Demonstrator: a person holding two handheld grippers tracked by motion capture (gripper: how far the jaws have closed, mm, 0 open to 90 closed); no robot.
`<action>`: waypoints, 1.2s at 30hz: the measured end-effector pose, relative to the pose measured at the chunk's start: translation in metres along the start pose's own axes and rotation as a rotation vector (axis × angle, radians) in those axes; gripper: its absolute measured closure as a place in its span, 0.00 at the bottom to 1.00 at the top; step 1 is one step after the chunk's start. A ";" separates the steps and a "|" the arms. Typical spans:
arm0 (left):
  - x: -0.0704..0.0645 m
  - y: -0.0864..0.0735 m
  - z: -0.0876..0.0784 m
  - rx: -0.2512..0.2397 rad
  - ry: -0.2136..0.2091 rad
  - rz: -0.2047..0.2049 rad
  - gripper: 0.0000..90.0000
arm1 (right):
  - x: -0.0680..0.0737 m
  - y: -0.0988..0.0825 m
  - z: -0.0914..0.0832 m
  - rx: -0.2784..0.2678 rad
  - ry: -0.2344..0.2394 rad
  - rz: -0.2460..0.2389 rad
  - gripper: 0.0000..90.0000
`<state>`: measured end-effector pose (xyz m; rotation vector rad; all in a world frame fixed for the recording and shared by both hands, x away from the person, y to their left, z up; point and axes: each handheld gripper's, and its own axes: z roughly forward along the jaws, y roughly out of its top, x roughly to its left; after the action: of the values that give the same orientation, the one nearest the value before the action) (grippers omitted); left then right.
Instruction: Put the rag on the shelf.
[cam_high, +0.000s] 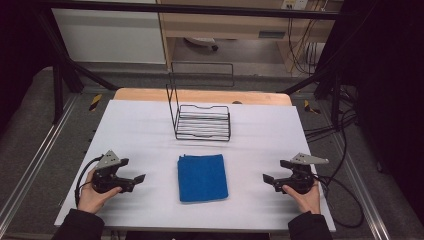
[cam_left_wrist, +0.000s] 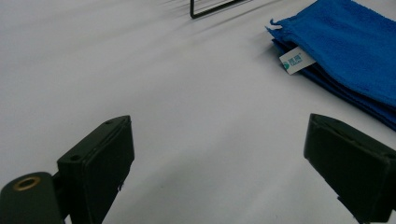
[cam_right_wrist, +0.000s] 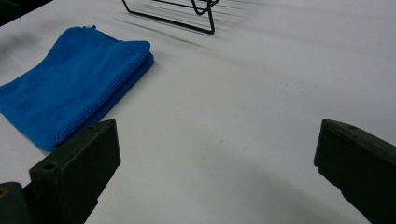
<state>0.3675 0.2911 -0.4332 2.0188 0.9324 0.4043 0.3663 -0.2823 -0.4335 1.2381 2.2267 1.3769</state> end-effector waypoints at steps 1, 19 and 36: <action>0.000 0.001 0.000 0.003 0.002 0.002 0.10 | 0.000 0.000 0.000 0.002 -0.001 -0.001 0.01; -0.022 0.007 0.012 0.035 -0.016 0.032 0.09 | 0.016 0.005 0.012 0.031 -0.010 -0.028 0.02; -0.074 0.024 0.032 0.072 -0.071 0.056 0.23 | 0.050 0.012 0.036 0.073 0.015 -0.053 0.09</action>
<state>0.3474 0.2095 -0.4281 2.1145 0.8590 0.3317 0.3635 -0.2194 -0.4317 1.1862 2.3217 1.3001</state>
